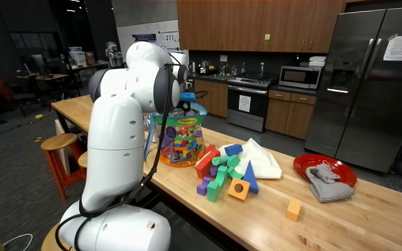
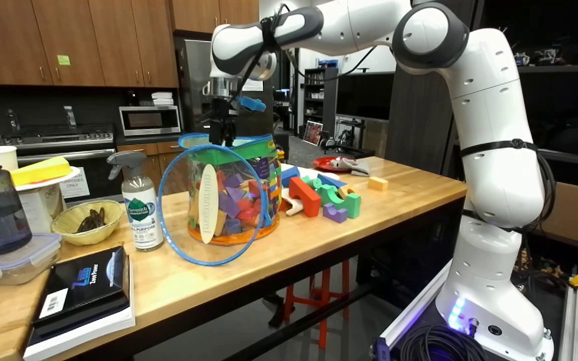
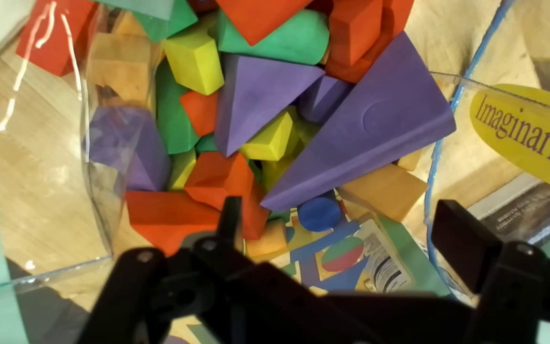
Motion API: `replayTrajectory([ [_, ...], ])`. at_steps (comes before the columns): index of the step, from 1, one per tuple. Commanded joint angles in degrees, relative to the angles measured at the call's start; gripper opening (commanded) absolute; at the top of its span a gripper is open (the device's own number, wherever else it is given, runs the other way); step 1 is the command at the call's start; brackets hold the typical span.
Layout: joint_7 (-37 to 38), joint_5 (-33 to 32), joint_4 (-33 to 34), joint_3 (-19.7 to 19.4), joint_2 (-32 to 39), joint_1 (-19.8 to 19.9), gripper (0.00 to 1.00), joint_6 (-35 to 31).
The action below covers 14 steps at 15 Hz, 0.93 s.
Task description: Remove an orange block from the plastic bag and put it on the pile of blocks on the table
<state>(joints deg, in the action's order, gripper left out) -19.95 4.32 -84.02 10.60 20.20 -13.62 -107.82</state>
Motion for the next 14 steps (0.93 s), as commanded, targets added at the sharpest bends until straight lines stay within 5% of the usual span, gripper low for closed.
replayTrajectory([
  [1, -0.1, -0.3, 0.4, 0.9, 0.3, 0.8, 1.00, 0.3],
  [14, -1.6, -7.4, 1.7, 0.5, 4.5, 0.3, 1.00, -1.1],
])
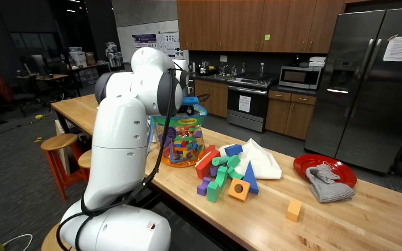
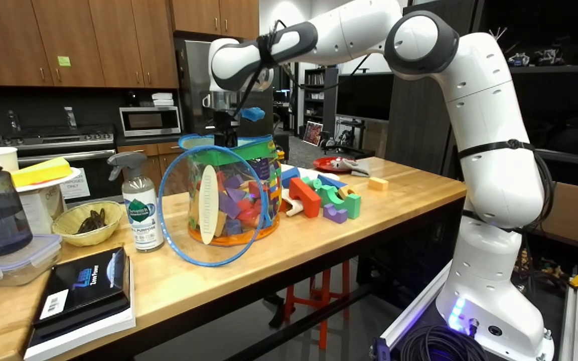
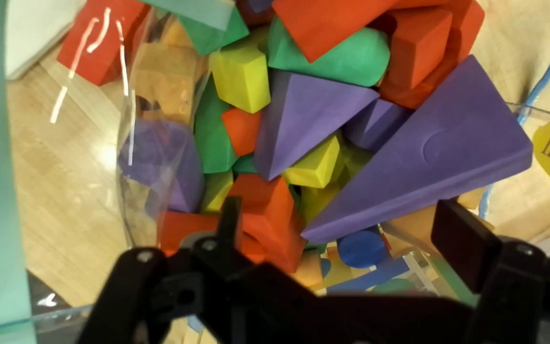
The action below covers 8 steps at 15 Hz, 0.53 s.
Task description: Remove an orange block from the plastic bag and put it on the pile of blocks on the table
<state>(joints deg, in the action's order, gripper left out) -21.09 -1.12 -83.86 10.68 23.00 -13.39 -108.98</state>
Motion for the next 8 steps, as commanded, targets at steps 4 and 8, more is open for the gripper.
replayTrajectory([
  [4, -0.3, -2.0, 1.6, 0.9, 4.0, -0.2, 1.00, -1.4],
  [8, 0.2, -1.3, 0.9, 1.1, 4.1, 0.0, 1.00, -1.3],
])
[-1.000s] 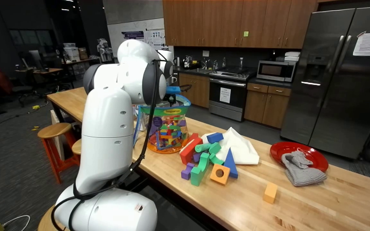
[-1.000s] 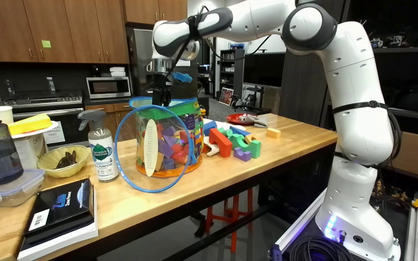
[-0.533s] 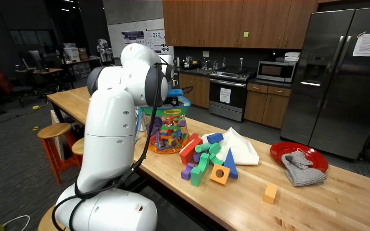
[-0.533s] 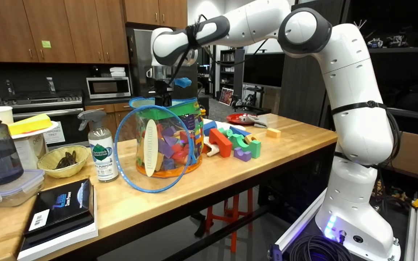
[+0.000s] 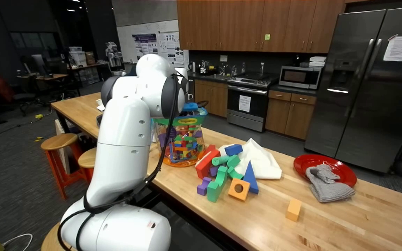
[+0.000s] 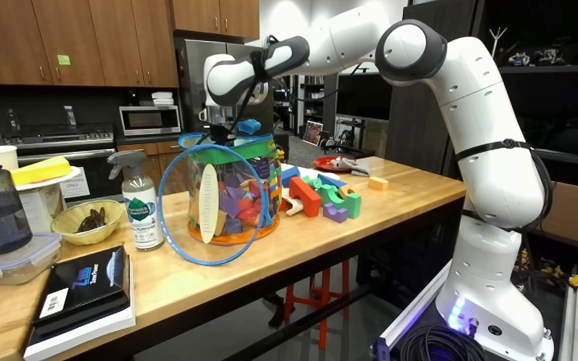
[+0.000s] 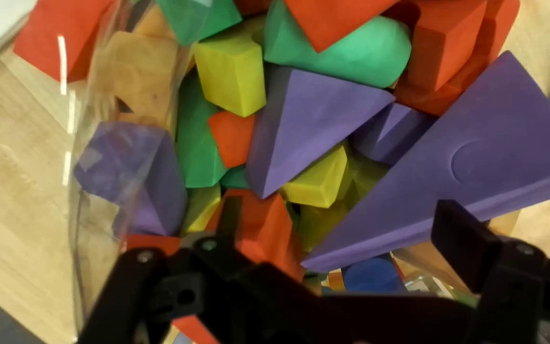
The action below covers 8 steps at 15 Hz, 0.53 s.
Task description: Remove an orange block from the plastic bag and put it on the pile of blocks on the table
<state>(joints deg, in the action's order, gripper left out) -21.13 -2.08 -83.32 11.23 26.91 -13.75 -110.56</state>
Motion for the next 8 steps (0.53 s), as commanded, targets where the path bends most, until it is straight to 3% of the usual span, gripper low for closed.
replayTrajectory([
  [1, 0.2, -0.3, 0.5, 0.6, 0.3, 0.3, 1.00, 0.3],
  [8, 1.0, -0.7, -1.6, 0.5, 0.9, 0.0, 1.00, -6.0],
])
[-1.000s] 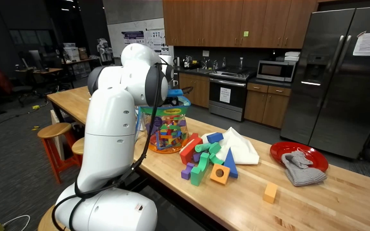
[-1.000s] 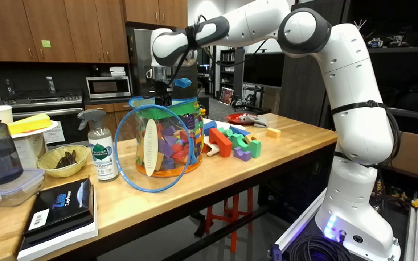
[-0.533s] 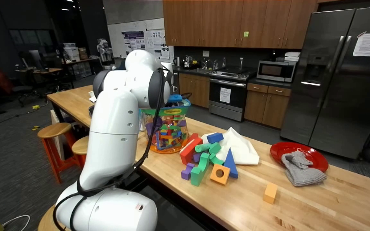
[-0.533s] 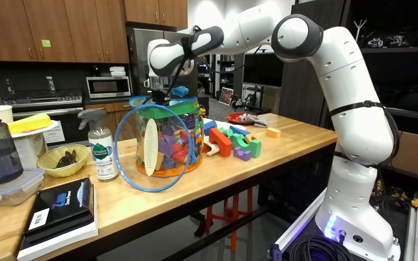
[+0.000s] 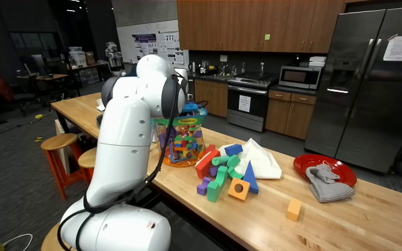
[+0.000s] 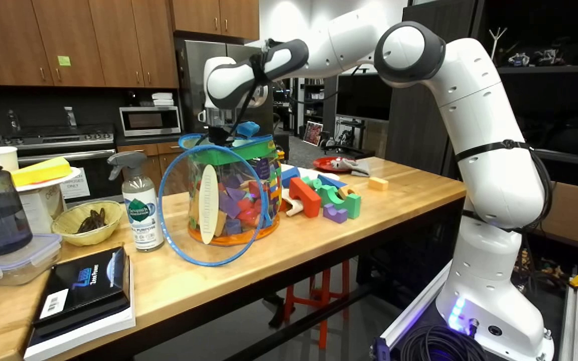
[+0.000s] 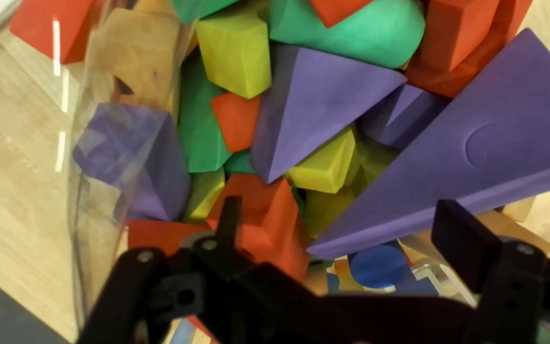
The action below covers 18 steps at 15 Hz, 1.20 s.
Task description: Remove an orange block from the plastic bag and put it on the pile of blocks on the table
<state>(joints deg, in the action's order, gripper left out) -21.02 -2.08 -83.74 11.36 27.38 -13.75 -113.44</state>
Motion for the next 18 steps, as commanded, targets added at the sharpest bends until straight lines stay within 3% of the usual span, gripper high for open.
replayTrajectory([
  [1, 1.2, -1.0, -1.7, 0.4, 0.5, -0.1, 1.00, -4.4],
  [10, 5.2, -5.6, -5.5, -1.2, -0.2, -1.1, 1.00, -13.9],
  [14, 7.2, -9.2, -5.4, -1.7, -0.6, -1.4, 1.00, -11.3],
  [18, 6.9, -8.5, -5.2, -1.0, 0.0, -0.9, 1.00, -11.3],
])
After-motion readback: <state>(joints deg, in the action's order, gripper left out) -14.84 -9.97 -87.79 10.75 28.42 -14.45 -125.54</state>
